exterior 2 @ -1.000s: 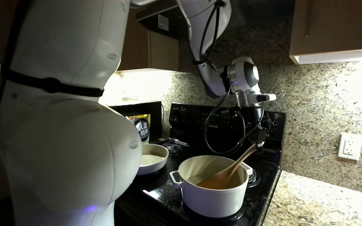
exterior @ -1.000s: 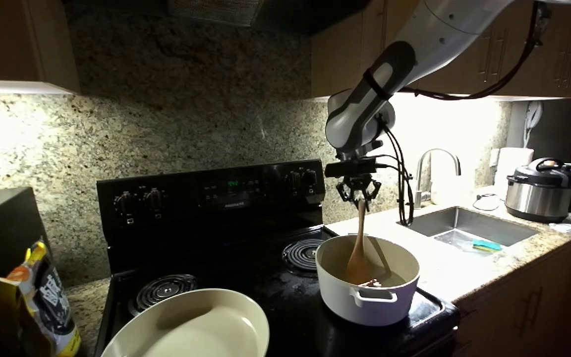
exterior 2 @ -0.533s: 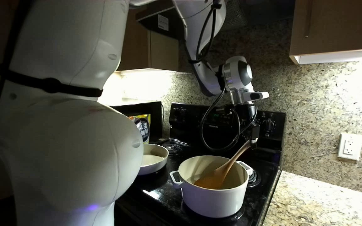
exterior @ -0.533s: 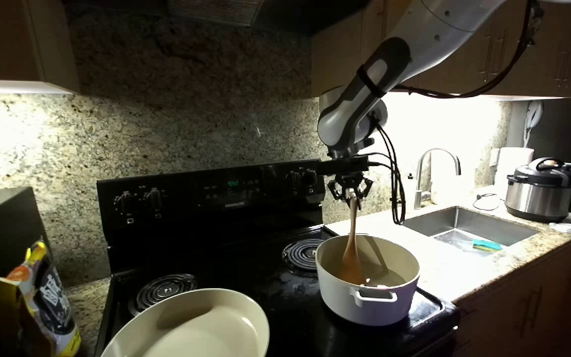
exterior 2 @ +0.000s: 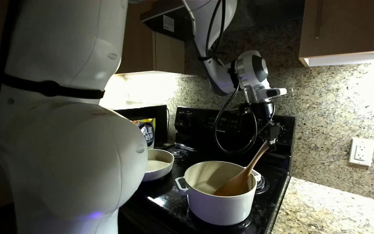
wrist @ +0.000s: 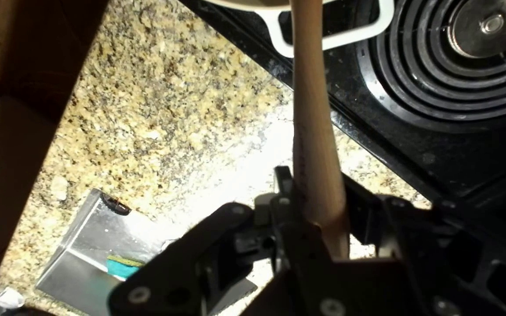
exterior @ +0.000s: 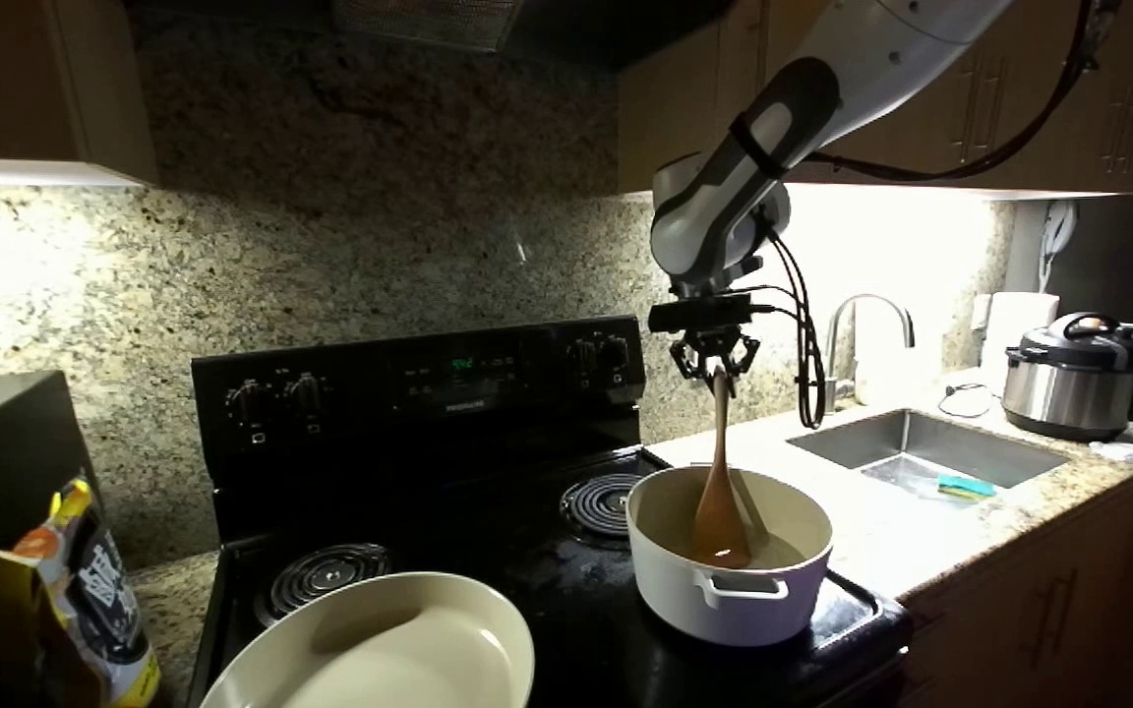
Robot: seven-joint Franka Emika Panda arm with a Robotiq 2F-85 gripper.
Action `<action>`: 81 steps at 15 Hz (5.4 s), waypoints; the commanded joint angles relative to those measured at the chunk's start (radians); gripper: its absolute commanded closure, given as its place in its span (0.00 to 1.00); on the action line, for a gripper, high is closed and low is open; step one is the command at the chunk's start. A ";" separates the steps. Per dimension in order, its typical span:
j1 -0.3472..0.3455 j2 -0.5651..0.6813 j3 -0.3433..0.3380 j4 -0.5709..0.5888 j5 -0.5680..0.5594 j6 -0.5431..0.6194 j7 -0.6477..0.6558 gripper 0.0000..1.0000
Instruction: Stir in the pot with the wooden spoon
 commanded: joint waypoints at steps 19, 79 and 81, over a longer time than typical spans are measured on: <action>0.004 -0.069 0.036 -0.055 -0.039 0.003 0.008 0.92; 0.028 0.011 0.078 0.006 -0.012 -0.041 -0.055 0.92; 0.036 0.013 0.087 0.024 -0.009 -0.052 -0.062 0.92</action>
